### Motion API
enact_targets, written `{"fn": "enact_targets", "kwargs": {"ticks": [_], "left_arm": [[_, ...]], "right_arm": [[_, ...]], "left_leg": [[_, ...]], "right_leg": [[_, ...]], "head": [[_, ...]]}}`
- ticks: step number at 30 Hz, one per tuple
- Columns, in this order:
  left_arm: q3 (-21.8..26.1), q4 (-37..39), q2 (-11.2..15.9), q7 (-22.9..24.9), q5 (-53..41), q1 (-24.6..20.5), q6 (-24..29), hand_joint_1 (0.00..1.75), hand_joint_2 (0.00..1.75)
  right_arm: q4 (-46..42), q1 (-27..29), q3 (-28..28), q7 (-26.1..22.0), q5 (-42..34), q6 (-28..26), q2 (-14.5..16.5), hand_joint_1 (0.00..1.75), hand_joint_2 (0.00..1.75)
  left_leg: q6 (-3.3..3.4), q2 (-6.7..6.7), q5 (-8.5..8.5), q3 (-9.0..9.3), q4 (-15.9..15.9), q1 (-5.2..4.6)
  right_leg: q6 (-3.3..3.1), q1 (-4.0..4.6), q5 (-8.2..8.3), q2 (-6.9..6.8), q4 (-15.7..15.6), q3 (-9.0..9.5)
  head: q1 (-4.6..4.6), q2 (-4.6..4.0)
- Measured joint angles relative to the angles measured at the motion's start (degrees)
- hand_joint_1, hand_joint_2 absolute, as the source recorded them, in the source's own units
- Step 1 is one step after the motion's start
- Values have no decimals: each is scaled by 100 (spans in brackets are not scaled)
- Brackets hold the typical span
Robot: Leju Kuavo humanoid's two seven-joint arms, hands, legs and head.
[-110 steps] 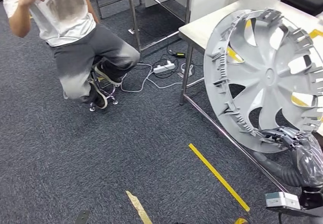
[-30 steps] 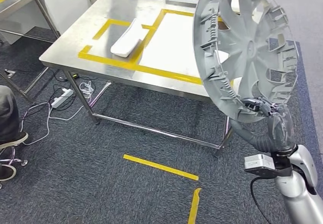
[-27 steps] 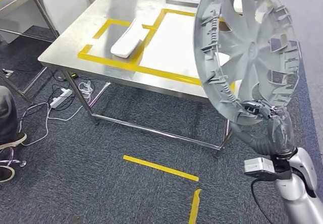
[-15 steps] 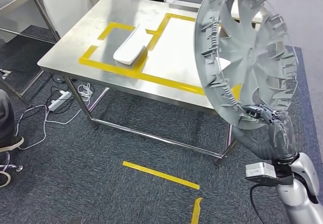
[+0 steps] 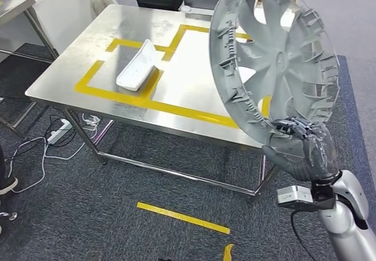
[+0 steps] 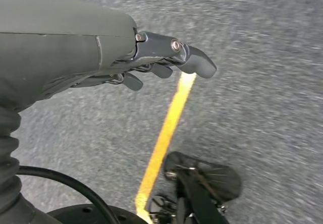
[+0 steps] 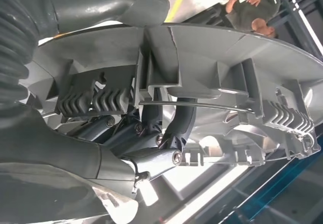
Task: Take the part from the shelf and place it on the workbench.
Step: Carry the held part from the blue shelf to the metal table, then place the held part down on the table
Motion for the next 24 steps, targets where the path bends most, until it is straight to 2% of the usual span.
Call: {"fn": "enact_targets", "kwargs": {"ticks": [2, 3, 6, 8, 10, 11, 12, 13, 14, 16, 17, 18, 19, 21, 22, 23, 24], "left_arm": [[-1, 0, 0, 2, -27, -2, -14, 0, 175], [-1, 0, -1, 4, -41, -4, -20, 0, 175], [0, 0, -2, 5, -64, -23, -37, 0, 175], [0, 0, 1, 4, -66, -36, -43, 0, 175], [0, 0, 2, 4, -73, -40, -45, 0, 175], [0, 0, 2, 4, -86, -36, -50, 0, 175], [0, 0, 2, 4, -102, -31, -56, 0, 175], [0, 0, 2, 4, -125, -27, -65, 0, 175], [0, 0, 2, 4, -150, -27, -73, 0, 175], [0, 0, 1, -3, -200, -37, -95, 0, 175], [0, 0, 1, -21, -222, -56, -117, 0, 175], [0, 0, -2, -46, -241, -74, -143, 0, 175], [-1, 0, -7, -76, -265, -92, -171, 0, 175], [-6, 0, -16, -114, -316, -117, -204, 0, 175], [-11, 0, -18, -122, -345, -132, -211, 0, 175], [-16, 0, -19, -125, -368, -150, -216, 0, 175], [-20, 0, -19, -126, -392, -164, -219, 0, 175]], "right_arm": [[71, -150, 128, 31, 60, 45, 19, 175, 175], [104, -227, 189, 47, 85, 65, 26, 175, 175], [177, -399, 328, 91, 122, 89, 50, 175, 175], [216, -466, 396, 98, 131, 94, 57, 175, 175], [258, -514, 462, 102, 137, 109, 59, 175, 175], [289, -540, 496, 113, 142, 123, 63, 175, 175], [331, -576, 533, 131, 150, 144, 71, 175, 175], [383, -631, 573, 157, 163, 171, 85, 175, 175], [449, -706, 622, 185, 176, 205, 103, 175, 175], [627, -909, 752, 259, 234, 281, 149, 175, 175], [722, -1041, 834, 315, 287, 325, 177, 175, 175], [803, -1187, 917, 387, 349, 373, 205, 175, 175], [874, -1348, 994, 467, 404, 432, 239, 175, 175], [1027, -1698, 1146, 623, 514, 564, 313, 175, 175], [1133, -1873, 1228, 693, 575, 618, 357, 175, 175], [1252, -2032, 1315, 753, 642, 652, 404, 175, 175], [1370, -2163, 1398, 801, 705, 671, 456, 175, 175]], "left_leg": [[46, 4, 495, 71, -546, -10], [82, 2, 612, 82, -674, -16], [218, -17, 572, 198, -761, -9], [285, -39, 501, 321, -781, 0], [319, -58, 393, 420, -784, -15], [326, -65, 336, 477, -783, -26], [331, -69, 276, 544, -783, -38], [331, -71, 214, 625, -783, -52], [330, -70, 148, 717, -783, -65], [314, -64, 19, 873, -793, -83], [293, -61, -29, 918, -803, -82], [267, -56, -58, 948, -820, -77], [233, -51, -56, 981, -827, -73], [171, -41, -38, 1008, -791, -74], [137, -38, -3, 943, -633, -74], [107, -38, 7, 801, -373, -69], [73, -37, -23, 584, -20, -55]], "right_leg": [[62, 13, -127, 18, -3, 86], [98, 20, -154, 28, -10, 124], [207, 23, -94, 27, 121, 138], [250, 19, -126, 6, 593, -152], [269, 18, -385, -2, 1251, -633], [270, 19, -529, -2, 1479, -862], [263, 20, -601, -3, 1560, -1022], [244, 23, -537, -3, 1459, -1090], [214, 27, -340, -3, 1198, -1074], [135, 59, 237, -11, 523, -941], [102, 80, 412, -14, 283, -869], [72, 104, 511, -17, 145, -829], [49, 124, 489, -16, 110, -803], [-8, 108, 527, -13, 3, -679], [-33, 88, 526, -16, -39, -598], [-49, 66, 515, -20, -73, -515], [-59, 55, 483, -25, -97, -447]], "head": [[-7, 0], [-8, 1], [7, 1], [33, 1], [50, 1], [50, 1], [51, 1], [51, 1], [52, 0], [40, 0], [33, 1], [24, 1], [17, 1], [16, 0], [7, 1], [-5, 1], [-18, 1]]}}
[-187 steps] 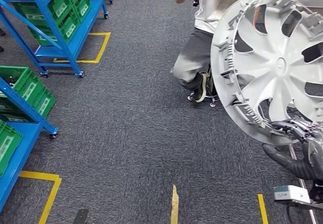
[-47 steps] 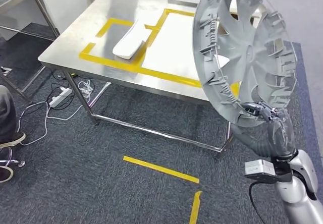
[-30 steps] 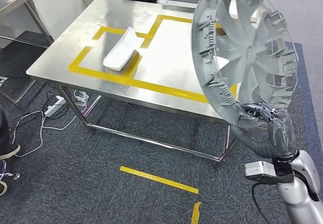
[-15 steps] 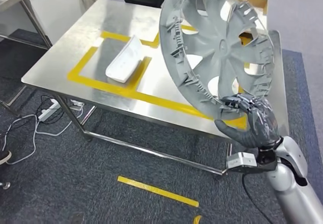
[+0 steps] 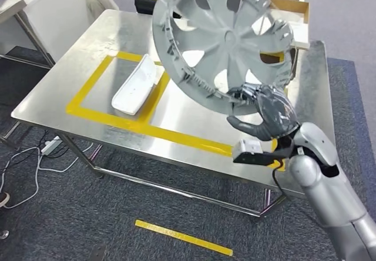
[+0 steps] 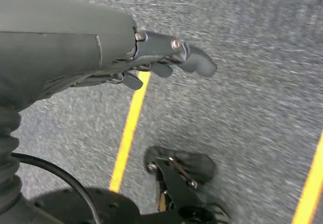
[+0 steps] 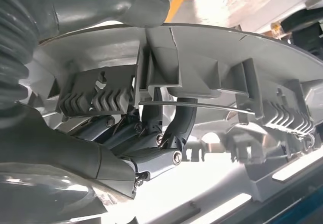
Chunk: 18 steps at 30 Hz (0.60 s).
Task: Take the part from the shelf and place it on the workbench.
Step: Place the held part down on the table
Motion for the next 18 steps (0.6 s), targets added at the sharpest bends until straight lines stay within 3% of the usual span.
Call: {"fn": "enact_targets", "kwargs": {"ticks": [2, 4, 5, 6, 7, 9, 10, 13, 15, 17, 18], "left_arm": [[-3, 0, -1, -1, -21, -5, -7, 0, 175], [-4, 0, 5, -1, -42, 9, -12, 0, 175], [-5, 0, 10, -2, -60, 14, -19, 0, 175], [-7, 0, 16, -3, -84, 16, -27, 0, 175], [-9, 1, 20, -4, -115, 20, -37, 0, 175], [-15, 2, 21, -3, -181, 17, -56, 0, 175], [-24, 2, 20, -2, -220, 12, -68, 0, 175], [-58, 2, 22, -12, -305, -32, -117, 0, 175], [-66, 2, 23, -41, -332, -60, -156, 0, 175], [-74, 2, 21, -75, -360, -70, -188, 0, 175], [-80, 2, 21, -85, -374, -70, -198, 0, 175]], "right_arm": [[215, -181, 138, 40, 62, 6, 105, 175, 175], [399, -291, 252, 70, 133, 3, 186, 175, 175], [496, -348, 311, 105, 207, -1, 219, 175, 175], [607, -415, 376, 152, 311, -7, 252, 175, 175], [751, -503, 455, 199, 435, -22, 292, 175, 175], [1107, -727, 634, 274, 698, -96, 399, 175, 175], [1317, -852, 724, 304, 828, -160, 461, 175, 175], [1956, -1214, 962, 410, 1182, -378, 655, 175, 175], [2338, -1397, 1102, 476, 1339, -467, 758, 175, 175], [2737, -1486, 1232, 525, 1442, -535, 845, 175, 175], [2934, -1501, 1292, 551, 1481, -556, 879, 175, 175]], "left_leg": [[-57, 2, -272, -473, 615, 34], [-101, 3, -513, -732, 695, 64], [-115, 4, -427, -756, 498, 78], [-130, 6, -169, -734, 188, 92], [-139, 14, 200, -714, -186, 103], [-105, 37, 748, -682, -630, 109], [-71, 44, 850, -688, -691, 103], [37, 37, 840, -660, -672, 109], [102, 33, 810, -636, -686, 122], [145, 26, 765, -616, -684, 118], [155, 19, 740, -599, -683, 116]], "right_leg": [[-7, -13, -99, 0, -8, 121], [3, -25, -223, 3, -7, 281], [16, -33, -291, 4, -5, 370], [36, -41, -364, 4, -2, 455], [68, -41, -442, 11, 23, 533], [142, -26, -598, 41, 65, 580], [176, -18, -660, 55, 77, 578], [251, -31, -798, 44, 107, 561], [294, -37, -1041, 32, 549, 331], [306, -35, -1333, 28, 1345, -174], [304, -34, -1365, 28, 1631, -402]], "head": [[-17, -1], [-22, -1], [-24, -1], [-26, -1], [-28, -1], [-33, -1], [-32, -1], [-21, -1], [-17, -1], [-18, -1], [-19, -1]]}}
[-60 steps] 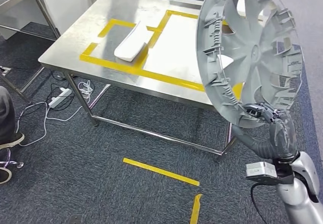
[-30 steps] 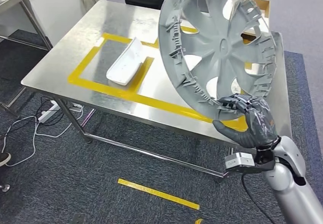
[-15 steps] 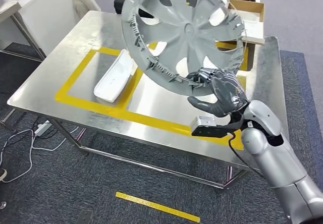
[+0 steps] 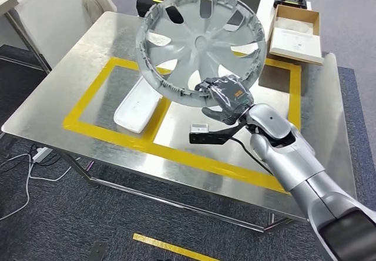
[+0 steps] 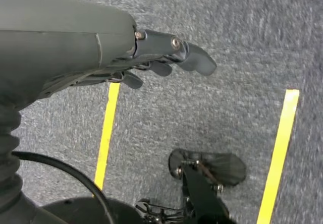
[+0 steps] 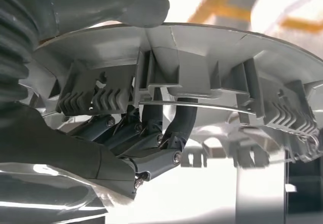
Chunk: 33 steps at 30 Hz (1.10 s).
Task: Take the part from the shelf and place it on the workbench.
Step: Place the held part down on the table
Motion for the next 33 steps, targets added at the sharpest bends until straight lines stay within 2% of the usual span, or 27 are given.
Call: {"fn": "enact_targets", "kwargs": {"ticks": [1, 2, 4, 5, 6, 9, 10, 18, 26, 30, 33], "left_arm": [[-6, 0, 0, -5, -12, 1, -5, 0, 175], [-10, 0, 0, -6, -17, 1, -7, 0, 175], [-14, 2, -3, -6, -19, 2, -5, 0, 175], [-14, 3, -4, -5, -19, 1, -3, 0, 175], [-14, 5, -4, -5, -19, 2, -2, 0, 175], [-14, 7, 1, -4, -21, 25, 2, 0, 175], [-14, 7, 2, -4, -21, 32, 3, 0, 175], [-14, 7, 4, -21, -19, 26, 1, 0, 175], [-6, 7, 4, -127, -20, 49, 7, 0, 175], [11, 7, 4, -133, -31, 47, 14, 0, 175], [23, 7, 4, -191, -66, 49, 38, 0, 175]], "right_arm": [[191, -7, 51, 25, 33, -4, 28, 175, 175], [362, -11, 96, 54, 51, 5, 45, 175, 175], [662, -23, 168, 120, 67, 28, 55, 175, 175], [799, -34, 193, 143, 65, 33, 56, 175, 175], [907, -46, 213, 156, 61, 34, 66, 175, 175], [1152, -81, 251, 172, 55, 33, 99, 175, 175], [1216, -90, 260, 179, 54, 33, 101, 175, 175], [1605, -116, 242, 285, -138, 186, 79, 175, 175], [1961, -14, -195, 303, -430, 157, -258, 175, 175], [2060, 56, -364, 293, -457, 137, -404, 0, 0], [2101, 84, -469, 237, -511, 69, -475, 0, 0]], "left_leg": [[2, -10, -25, 25, 1, -2], [1, -23, -51, 60, 2, -4], [-15, -49, -98, 132, -1, -12], [-31, -61, -111, 147, -1, -20], [-42, -68, -121, 147, 5, -29], [-54, -63, -125, 133, 8, -38], [-57, -56, -123, 141, -5, -35], [-99, -44, -97, 184, -73, -30], [-112, -43, -100, 183, -77, -36], [-116, -38, -103, 183, -74, -47], [-116, -38, -103, 184, -72, -50]], "right_leg": [[-10, 1, 100, -1, 73, -133], [-27, 3, 318, -1, -84, -152], [-97, 22, 881, -11, -818, 44], [-125, 37, 1075, -21, -1147, 159], [-126, 47, 1191, -28, -1365, 236], [-52, 55, 1235, -10, -1479, 277], [-47, 57, 1232, 2, -1478, 276], [-83, 59, 1219, 18, -1478, 274], [-93, 54, 1222, 19, -1477, 277], [-95, 41, 1226, 29, -1477, 276], [-94, 33, 1226, 27, -1478, 276]], "head": [[1, 0], [2, 0], [1, 0], [3, 0], [2, 0], [-3, 0], [-4, 0], [-6, 0], [-2, 0], [-3, 0], [-3, 0]]}}
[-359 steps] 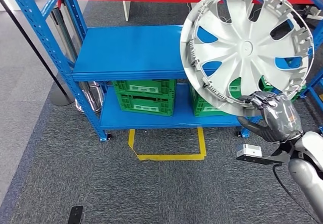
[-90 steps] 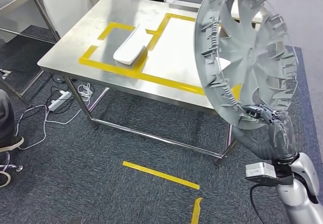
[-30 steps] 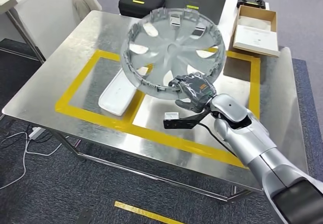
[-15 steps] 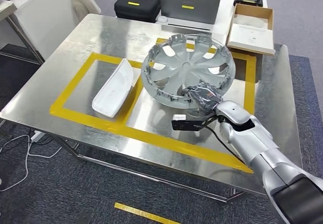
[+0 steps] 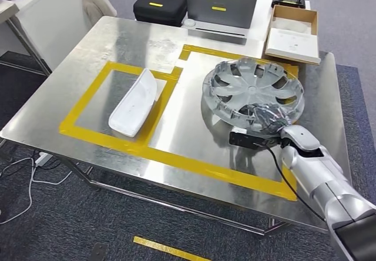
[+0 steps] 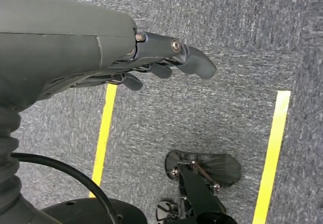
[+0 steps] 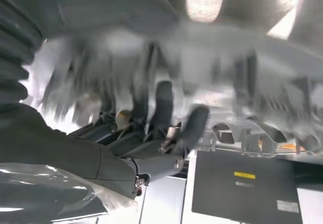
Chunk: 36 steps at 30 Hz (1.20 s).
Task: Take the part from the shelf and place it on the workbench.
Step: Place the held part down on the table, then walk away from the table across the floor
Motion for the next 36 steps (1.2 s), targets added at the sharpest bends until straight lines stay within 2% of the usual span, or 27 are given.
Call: {"fn": "enact_targets", "kwargs": {"ticks": [4, 8, 14, 21, 23, 24, 26, 27, 28, 29, 31, 32, 33, 34, 36], "left_arm": [[27, 0, -3, -66, -5, -2, 119, 0, 175], [61, 0, -6, -105, -3, -1, 161, 0, 0], [142, 0, -3, -68, 54, -1, 208, 0, 0], [265, 0, 1, -2, 54, 0, 163, 0, 0], [304, 0, -8, -14, 55, -6, 164, 0, 0], [332, 0, -16, -21, 55, -8, 170, 0, 0], [387, 0, -34, -31, 56, -8, 182, 0, 0], [409, 0, -45, -32, 56, -3, 187, 0, 0], [430, 0, -55, -33, 56, 3, 192, 0, 0], [449, 0, -66, -33, 56, 8, 197, 0, 0], [486, -1, -77, -24, 59, 3, 216, 0, 0], [505, -1, -83, -15, 63, -2, 231, 0, 0], [524, -2, -85, -3, 69, -6, 244, 0, 0], [546, -2, -88, 12, 81, -5, 253, 0, 0], [590, -2, -96, 32, 103, 13, 258, 0, 0]], "right_arm": [[14, 47, -172, -54, -91, -124, -50, 0, 0], [16, 109, -284, -82, -132, -174, -83, 0, 0], [-60, 242, -568, -307, -381, -417, -116, 0, 0], [-641, 568, -1151, -780, -947, -684, -122, 0, 0], [-1023, 780, -1431, -1101, -1527, -683, -113, 0, 0], [-1311, 949, -1635, -1277, -1893, -667, -95, 0, 0], [-1999, 1338, -2071, -1491, -2498, -610, -45, 0, 0], [-2328, 1522, -2248, -1508, -2664, -573, -27, 0, 0], [-2627, 1680, -2391, -1505, -2768, -539, -16, 0, 0], [-2889, 1803, -2509, -1504, -2837, -508, -11, 0, 0], [-3332, 1961, -2708, -1542, -2950, -459, -4, 0, 0], [-3542, 2023, -2803, -1580, -3024, -437, 2, 0, 0], [-3745, 2088, -2898, -1616, -3104, -418, 7, 0, 0], [-3947, 2162, -2993, -1649, -3181, -403, 14, 0, 0], [-4323, 2317, -3156, -1693, -3290, -384, 31, 0, 0]], "left_leg": [[0, 0, 0, 4, 1, 0], [0, 0, 1, 6, 0, 0], [6, -1, -5, 6, 10, -7], [101, 9, -23, 35, -2, -23], [133, 26, 32, 93, -96, 11], [146, 31, 51, 115, -127, 27], [159, 27, 60, 120, -132, 36], [156, 26, 61, 116, -129, 41], [148, 26, 64, 110, -125, 50], [132, 29, 69, 99, -118, 65], [62, 34, 80, 62, -81, 92], [17, 33, 85, 45, -59, 95], [-32, 27, 96, 32, -34, 92], [-80, 20, 115, 23, -21, 89], [-166, 13, 160, 6, -18, 105]], "right_leg": [[0, -2, 0, 0, 0, 3], [0, -1, 0, -1, 0, 5], [4, -5, 2, -2, -4, 11], [79, -31, -25, -4, -11, 31], [117, -32, -208, -12, 164, -32], [137, -42, -389, -17, 406, -125], [181, -72, -768, -19, 1097, -392], [206, -93, -848, -20, 1353, -494], [234, -118, -818, -23, 1425, -511], [264, -145, -690, -31, 1278, -422], [341, -195, -374, -66, 548, 1], [341, -202, -255, -65, 260, 177], [324, -204, -209, -59, 79, 286], [277, -191, -203, -40, 41, 313], [146, -182, -164, -23, 53, 256]], "head": [[1, 0], [0, 0], [0, 0], [-4, 0], [12, 0], [21, 0], [33, 0], [33, 0], [33, 0], [31, 0], [36, 1], [32, 1], [32, 1], [26, 1], [19, 1]]}}
